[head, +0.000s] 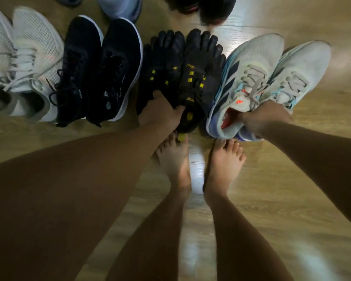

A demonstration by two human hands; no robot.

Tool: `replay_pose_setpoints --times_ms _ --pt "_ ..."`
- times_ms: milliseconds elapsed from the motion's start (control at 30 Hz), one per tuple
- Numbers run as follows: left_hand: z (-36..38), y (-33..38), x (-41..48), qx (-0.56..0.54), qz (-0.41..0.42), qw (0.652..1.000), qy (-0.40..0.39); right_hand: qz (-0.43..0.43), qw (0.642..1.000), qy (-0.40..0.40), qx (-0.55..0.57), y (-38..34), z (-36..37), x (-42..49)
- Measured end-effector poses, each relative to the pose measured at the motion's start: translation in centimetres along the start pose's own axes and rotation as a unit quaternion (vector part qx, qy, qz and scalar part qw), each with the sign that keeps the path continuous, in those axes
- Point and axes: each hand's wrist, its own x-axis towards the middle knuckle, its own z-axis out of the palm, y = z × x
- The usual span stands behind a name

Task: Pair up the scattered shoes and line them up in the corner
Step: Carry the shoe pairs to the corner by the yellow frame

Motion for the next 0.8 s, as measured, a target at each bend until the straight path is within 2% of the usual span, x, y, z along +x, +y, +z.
replay_pose_setpoints --times_ms 33,67,100,133,167,233,267,300,367,400,433,500,567,633,800 --pt "0.1 0.1 0.0 0.005 0.0 1.0 0.015 -0.01 0.996 0.066 -0.054 -0.9 -2.6 -1.1" --pt "0.2 0.2 0.0 0.005 0.0 1.0 0.026 0.041 0.997 0.006 -0.06 -0.9 -1.2 -0.2" --pt "0.3 0.3 -0.1 0.0 0.002 0.999 0.035 0.1 0.995 -0.011 -0.025 -0.9 -1.3 -0.4" --pt "0.4 0.3 -0.2 -0.009 0.003 0.999 0.042 0.082 0.994 -0.075 -0.003 -1.4 -0.9 -1.5" --pt "0.4 0.4 -0.4 -0.018 0.004 0.999 0.05 0.106 0.987 -0.116 0.039 -1.4 -0.7 -1.7" --pt "0.1 0.8 -0.8 -0.037 0.002 0.997 0.063 0.105 0.987 -0.112 0.048 -1.4 -0.9 -1.0" --pt "-0.3 1.0 -1.1 -0.05 -0.002 0.997 0.065 0.073 0.994 -0.086 0.001 -1.3 -0.9 -0.9" --pt "-0.7 1.2 -1.4 -0.065 -0.003 0.996 0.065 0.072 0.993 -0.078 0.048 -1.3 -1.3 -0.5" --pt "-1.4 1.3 -1.8 -0.087 0.01 0.994 0.06 0.05 0.986 -0.145 0.064 -0.9 -2.0 -0.8" --pt "-2.0 1.4 -2.1 -0.093 0.021 0.994 0.059 0.033 0.988 -0.145 0.051 -0.9 -2.4 -1.0" --pt "-2.7 1.5 -2.3 -0.096 0.028 0.993 0.063 0.016 0.99 -0.133 0.051 -0.6 -3.9 -0.8" --pt "-4.1 1.4 -3.1 -0.103 0.035 0.991 0.083 -0.001 0.986 -0.166 -0.006 -0.1 -11.5 0.4" --pt "-5.5 1.2 -4.4 -0.109 0.04 0.989 0.096 -0.098 0.982 -0.129 -0.093 -1.5 -20.2 0.8" --pt "-6.7 0.8 -6.0 -0.114 0.041 0.987 0.107 -0.084 0.974 -0.188 -0.099 -0.5 -25.7 -0.2" --pt "-9.5 -0.5 -11.5 -0.152 0.023 0.977 0.15 -0.113 0.971 -0.16 -0.137 0.8 -30.1 -7.6"
